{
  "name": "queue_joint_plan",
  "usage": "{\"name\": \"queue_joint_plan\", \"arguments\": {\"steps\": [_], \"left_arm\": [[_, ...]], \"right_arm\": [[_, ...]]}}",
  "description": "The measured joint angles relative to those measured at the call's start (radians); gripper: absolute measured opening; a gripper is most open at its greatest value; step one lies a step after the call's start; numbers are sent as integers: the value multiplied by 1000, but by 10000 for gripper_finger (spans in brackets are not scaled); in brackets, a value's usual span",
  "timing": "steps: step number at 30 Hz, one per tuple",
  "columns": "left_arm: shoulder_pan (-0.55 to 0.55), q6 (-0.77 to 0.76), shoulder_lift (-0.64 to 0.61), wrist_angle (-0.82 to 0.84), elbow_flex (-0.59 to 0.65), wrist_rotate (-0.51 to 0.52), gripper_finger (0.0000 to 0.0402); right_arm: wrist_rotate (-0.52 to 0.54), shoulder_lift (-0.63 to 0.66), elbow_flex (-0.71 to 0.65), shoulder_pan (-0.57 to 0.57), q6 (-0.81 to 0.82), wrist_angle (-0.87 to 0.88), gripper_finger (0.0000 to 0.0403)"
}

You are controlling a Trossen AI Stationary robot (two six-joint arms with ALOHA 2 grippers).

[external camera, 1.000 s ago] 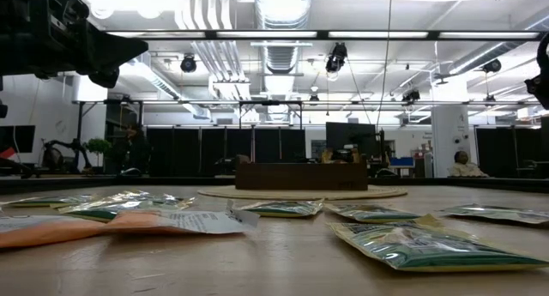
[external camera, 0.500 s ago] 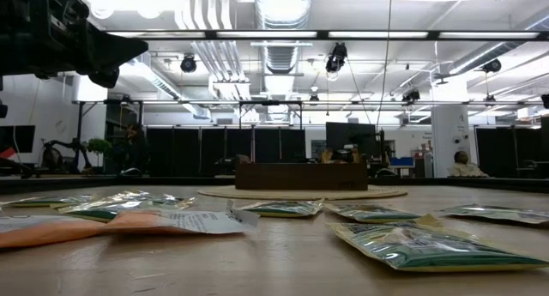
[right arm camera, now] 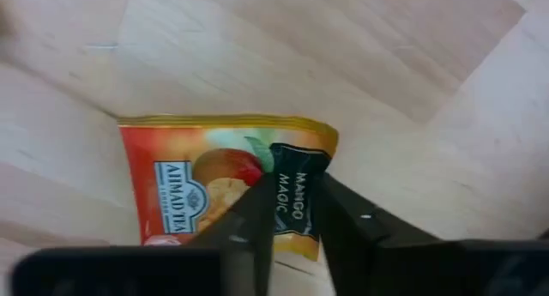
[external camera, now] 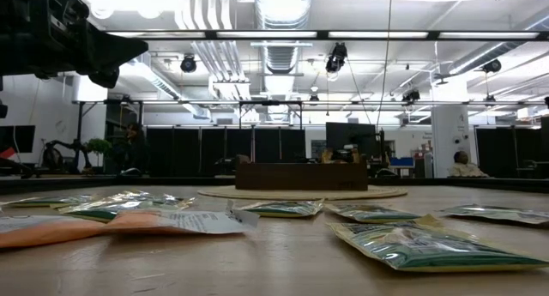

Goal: Pick & Place Tea
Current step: Put the orange tea bag into the right section of wooden organizer

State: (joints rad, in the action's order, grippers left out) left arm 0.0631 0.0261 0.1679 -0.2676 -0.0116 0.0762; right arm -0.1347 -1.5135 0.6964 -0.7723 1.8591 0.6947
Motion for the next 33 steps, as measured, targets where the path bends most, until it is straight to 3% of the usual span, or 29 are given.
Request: {"name": "queue_joint_plan", "arguments": {"steps": [4, 10, 17, 24, 29, 33], "left_arm": [[0, 0, 0, 0, 0, 0, 0], [0, 0, 0, 0, 0, 0, 0], [0, 0, 0, 0, 0, 0, 0], [0, 0, 0, 0, 0, 0, 0], [0, 0, 0, 0, 0, 0, 0], [0, 0, 0, 0, 0, 0, 0]], "right_arm": [[0, 0, 0, 0, -4, -8, 17], [8, -7, 37, 0, -46, 46, 9], [71, -7, 162, 11, -100, 297, 8], [279, -5, 346, 84, -219, 620, 8], [479, -25, 461, 186, -423, 761, 8], [577, -69, 531, 287, -643, 784, 8]]}}
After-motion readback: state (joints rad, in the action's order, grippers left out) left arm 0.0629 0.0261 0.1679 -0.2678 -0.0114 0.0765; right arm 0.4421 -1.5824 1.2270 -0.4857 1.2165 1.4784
